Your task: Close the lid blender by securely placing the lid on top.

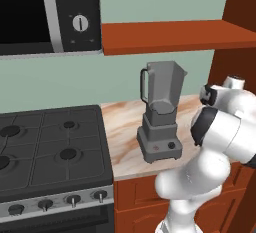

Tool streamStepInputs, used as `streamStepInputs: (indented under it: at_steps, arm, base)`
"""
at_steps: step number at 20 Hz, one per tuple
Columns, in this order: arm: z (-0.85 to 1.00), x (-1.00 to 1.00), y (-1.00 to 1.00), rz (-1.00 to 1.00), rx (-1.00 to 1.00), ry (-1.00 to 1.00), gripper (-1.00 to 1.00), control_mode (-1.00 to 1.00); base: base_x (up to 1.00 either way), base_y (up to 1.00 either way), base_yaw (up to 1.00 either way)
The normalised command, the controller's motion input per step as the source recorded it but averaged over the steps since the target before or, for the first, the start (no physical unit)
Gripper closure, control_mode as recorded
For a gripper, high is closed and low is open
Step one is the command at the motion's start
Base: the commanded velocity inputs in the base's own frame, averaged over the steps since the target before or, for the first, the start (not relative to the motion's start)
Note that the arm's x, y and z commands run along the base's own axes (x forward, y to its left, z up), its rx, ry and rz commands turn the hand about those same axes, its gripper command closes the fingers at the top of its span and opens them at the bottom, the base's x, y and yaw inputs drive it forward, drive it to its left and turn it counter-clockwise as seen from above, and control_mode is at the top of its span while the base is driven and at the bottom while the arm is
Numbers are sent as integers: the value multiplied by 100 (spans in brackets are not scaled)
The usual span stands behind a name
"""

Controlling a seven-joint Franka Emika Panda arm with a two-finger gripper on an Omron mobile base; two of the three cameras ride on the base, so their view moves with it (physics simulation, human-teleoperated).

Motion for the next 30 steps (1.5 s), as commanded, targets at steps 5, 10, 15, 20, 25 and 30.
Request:
streamStepInputs:
  at_steps: [5,10,15,20,25,30]
  arm:
    - [100,-51,23,0,0,0,100,-100]
    - [100,-42,1,0,0,0,100,-100]
    - [100,-36,5,0,0,-2,100,-100]
    - [100,-40,8,0,0,-10,100,-100]
    - [100,-47,13,0,0,-16,100,-100]
    - [100,-34,14,0,0,-13,100,-100]
  base:
    - [0,0,0]
    - [0,0,0]
    - [0,0,0]
    - [0,0,0]
    - [0,0,0]
    - [0,0,0]
